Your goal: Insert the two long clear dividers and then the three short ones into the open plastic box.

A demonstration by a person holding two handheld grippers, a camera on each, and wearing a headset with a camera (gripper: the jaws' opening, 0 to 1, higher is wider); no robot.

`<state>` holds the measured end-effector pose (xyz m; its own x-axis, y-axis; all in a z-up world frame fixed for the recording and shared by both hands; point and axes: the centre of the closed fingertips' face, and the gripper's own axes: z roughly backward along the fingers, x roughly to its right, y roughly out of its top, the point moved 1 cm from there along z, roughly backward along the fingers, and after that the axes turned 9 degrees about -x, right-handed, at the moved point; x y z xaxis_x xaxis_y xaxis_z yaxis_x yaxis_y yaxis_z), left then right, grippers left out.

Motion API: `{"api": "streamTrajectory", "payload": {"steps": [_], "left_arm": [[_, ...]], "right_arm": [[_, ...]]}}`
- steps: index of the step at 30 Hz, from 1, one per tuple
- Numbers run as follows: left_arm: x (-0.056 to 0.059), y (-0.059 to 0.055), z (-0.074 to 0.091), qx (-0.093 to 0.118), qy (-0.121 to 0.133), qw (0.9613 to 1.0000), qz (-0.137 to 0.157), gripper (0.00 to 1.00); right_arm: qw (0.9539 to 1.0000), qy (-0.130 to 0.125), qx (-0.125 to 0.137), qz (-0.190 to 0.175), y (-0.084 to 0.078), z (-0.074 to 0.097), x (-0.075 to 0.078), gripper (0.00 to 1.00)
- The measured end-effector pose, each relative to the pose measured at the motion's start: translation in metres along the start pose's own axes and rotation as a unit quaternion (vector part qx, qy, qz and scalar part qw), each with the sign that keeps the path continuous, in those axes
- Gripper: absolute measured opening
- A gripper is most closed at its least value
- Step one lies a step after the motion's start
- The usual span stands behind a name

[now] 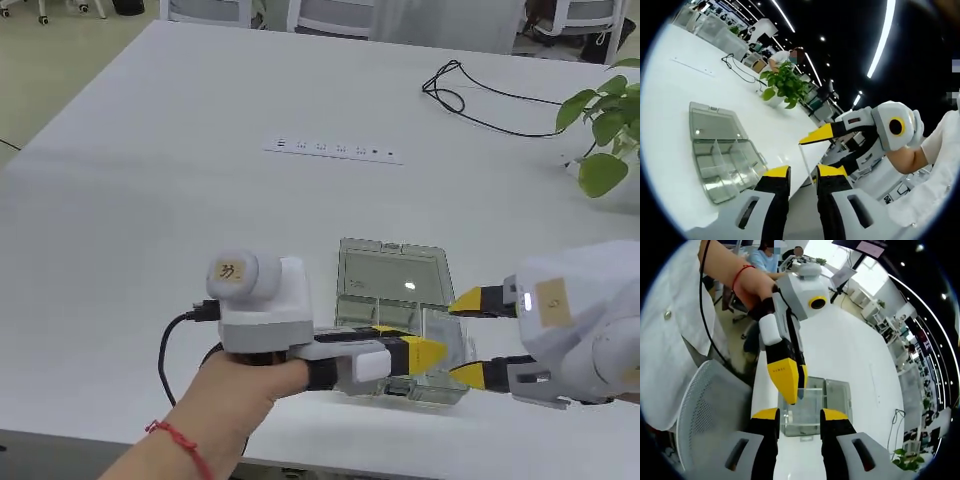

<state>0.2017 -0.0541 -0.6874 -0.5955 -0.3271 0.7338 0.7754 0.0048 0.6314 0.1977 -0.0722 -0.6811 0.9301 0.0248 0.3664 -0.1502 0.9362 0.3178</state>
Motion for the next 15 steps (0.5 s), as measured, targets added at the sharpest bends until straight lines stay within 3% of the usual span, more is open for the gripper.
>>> {"api": "streamTrajectory", "payload": {"steps": [15], "left_arm": [[0.0072,-0.0024,-0.0033,-0.001,-0.024,0.9996,0.014,0.0]], "right_arm": [[0.9998,-0.004,-0.009,0.016,0.0051,0.0007,-0.0041,0.33]]}}
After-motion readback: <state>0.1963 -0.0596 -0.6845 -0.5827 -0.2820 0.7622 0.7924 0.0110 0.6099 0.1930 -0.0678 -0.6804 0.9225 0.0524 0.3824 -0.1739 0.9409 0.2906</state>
